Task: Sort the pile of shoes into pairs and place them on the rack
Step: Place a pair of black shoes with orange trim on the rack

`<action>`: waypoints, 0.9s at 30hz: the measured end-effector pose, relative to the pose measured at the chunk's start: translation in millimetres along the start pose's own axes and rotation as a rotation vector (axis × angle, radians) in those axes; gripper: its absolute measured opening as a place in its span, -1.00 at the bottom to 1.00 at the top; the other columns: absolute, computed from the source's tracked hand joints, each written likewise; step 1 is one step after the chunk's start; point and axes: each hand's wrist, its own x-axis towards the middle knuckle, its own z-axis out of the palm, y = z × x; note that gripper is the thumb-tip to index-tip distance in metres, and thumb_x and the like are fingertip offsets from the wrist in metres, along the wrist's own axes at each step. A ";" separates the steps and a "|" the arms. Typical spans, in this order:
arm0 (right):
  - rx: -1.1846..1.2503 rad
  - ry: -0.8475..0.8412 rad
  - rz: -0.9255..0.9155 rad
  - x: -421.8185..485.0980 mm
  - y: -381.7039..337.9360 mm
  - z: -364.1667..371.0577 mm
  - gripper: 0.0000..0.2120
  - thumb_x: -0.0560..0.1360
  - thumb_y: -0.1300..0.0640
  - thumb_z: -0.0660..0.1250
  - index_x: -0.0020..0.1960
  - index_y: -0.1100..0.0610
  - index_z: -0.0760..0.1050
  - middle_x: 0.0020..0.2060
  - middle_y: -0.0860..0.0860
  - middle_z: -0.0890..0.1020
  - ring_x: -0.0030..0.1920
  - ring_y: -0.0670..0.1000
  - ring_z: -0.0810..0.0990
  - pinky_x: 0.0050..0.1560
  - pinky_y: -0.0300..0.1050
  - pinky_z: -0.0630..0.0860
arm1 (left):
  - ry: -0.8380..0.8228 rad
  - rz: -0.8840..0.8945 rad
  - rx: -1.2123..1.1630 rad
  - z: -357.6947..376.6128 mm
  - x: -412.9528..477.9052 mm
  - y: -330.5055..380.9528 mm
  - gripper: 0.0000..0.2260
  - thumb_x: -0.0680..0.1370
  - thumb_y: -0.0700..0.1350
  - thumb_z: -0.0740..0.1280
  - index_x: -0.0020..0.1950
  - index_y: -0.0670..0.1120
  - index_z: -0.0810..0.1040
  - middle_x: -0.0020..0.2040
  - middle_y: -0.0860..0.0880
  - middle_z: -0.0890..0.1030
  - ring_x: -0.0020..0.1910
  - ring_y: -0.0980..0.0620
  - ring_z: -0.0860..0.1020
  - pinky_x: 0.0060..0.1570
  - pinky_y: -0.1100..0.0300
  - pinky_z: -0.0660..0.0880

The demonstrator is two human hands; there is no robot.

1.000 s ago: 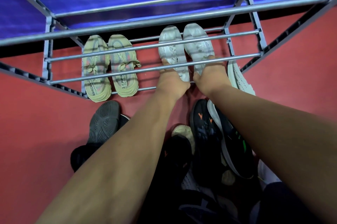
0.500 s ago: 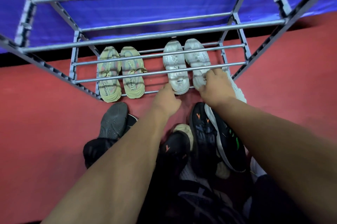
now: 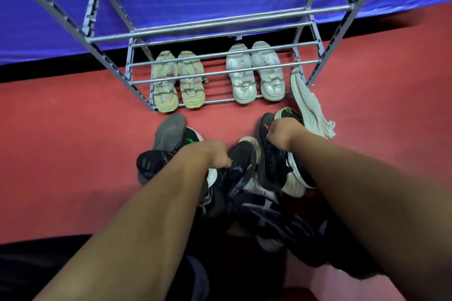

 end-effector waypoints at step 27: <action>-0.124 -0.248 -0.246 -38.1 -119.9 96.9 -0.54 0.66 -0.16 0.24 0.09 0.23 0.65 -0.04 0.19 0.69 0.09 0.23 0.64 0.00 -0.06 0.45 | 0.184 -0.650 -0.693 57.3 -48.5 -91.4 0.34 0.04 0.55 0.46 0.67 -0.10 0.17 0.51 -0.12 0.39 0.46 -0.24 0.42 0.33 -0.16 0.50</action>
